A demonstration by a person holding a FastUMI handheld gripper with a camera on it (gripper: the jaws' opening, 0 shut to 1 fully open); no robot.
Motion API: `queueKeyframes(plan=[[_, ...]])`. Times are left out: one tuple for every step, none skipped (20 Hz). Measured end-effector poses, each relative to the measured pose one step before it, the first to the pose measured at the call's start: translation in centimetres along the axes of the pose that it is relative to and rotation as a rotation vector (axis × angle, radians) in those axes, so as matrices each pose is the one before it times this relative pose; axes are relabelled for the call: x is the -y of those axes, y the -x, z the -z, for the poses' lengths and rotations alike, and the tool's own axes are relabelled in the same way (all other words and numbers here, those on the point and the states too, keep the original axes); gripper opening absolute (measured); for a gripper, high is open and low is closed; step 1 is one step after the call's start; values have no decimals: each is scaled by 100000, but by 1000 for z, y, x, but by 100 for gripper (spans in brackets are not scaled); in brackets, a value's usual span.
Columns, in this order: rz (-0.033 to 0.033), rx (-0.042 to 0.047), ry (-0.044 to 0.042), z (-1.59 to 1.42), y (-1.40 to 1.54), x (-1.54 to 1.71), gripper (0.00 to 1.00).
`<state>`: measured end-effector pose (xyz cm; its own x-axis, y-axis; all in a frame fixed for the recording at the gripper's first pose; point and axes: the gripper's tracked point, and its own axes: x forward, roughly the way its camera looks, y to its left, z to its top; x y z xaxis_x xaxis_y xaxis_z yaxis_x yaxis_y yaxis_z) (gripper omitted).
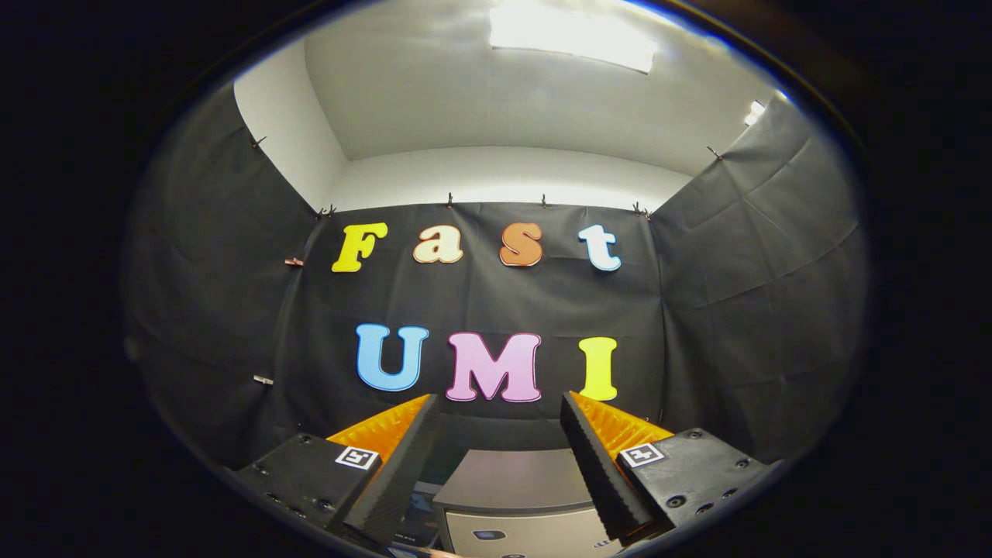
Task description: Put the clothes into the washing machine and then close the washing machine lid.
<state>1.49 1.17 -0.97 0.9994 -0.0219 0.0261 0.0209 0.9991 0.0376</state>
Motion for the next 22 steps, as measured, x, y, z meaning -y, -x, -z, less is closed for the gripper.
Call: queueKeyframes(plan=[[107, -201, 38, 103, -59, 175, 97], [129, -354, -3, 164, -53, 106, 97], [164, -321, -83, 216, -150, 134, 97], [185, -235, -201, 86, -85, 120, 97], [272, -168, -204, 66, -94, 2, 97], [202, -120, -15, 35, -33, 155, 97], [5, -23, 36, -25, 96, 61, 97], [-247, -5, 109, 57, -1, -42, 97], [-182, -46, 123, 89, -81, 46, 97], [-189, -17, 42, 70, 39, 6, 97], [-188, -50, -59, 12, -118, -6, 97], [-36, -79, 115, 2, -51, 56, 97], [186, -87, 271, 149, -67, 140, 97], [315, -67, 352, 42, 49, 179, 97], [347, -74, 301, -60, 110, 140, 97], [377, 64, 273, -65, -28, 204, 97], [348, 168, 260, -72, -66, 97, 97], [311, 148, 247, -76, 9, 71, 97], [38, 168, 149, 41, 119, 65, 97], [-67, 96, 99, -5, 30, 26, 97], [-79, 34, 152, 34, -45, 23, 97], [-78, 53, 255, -44, 53, -13, 97]])
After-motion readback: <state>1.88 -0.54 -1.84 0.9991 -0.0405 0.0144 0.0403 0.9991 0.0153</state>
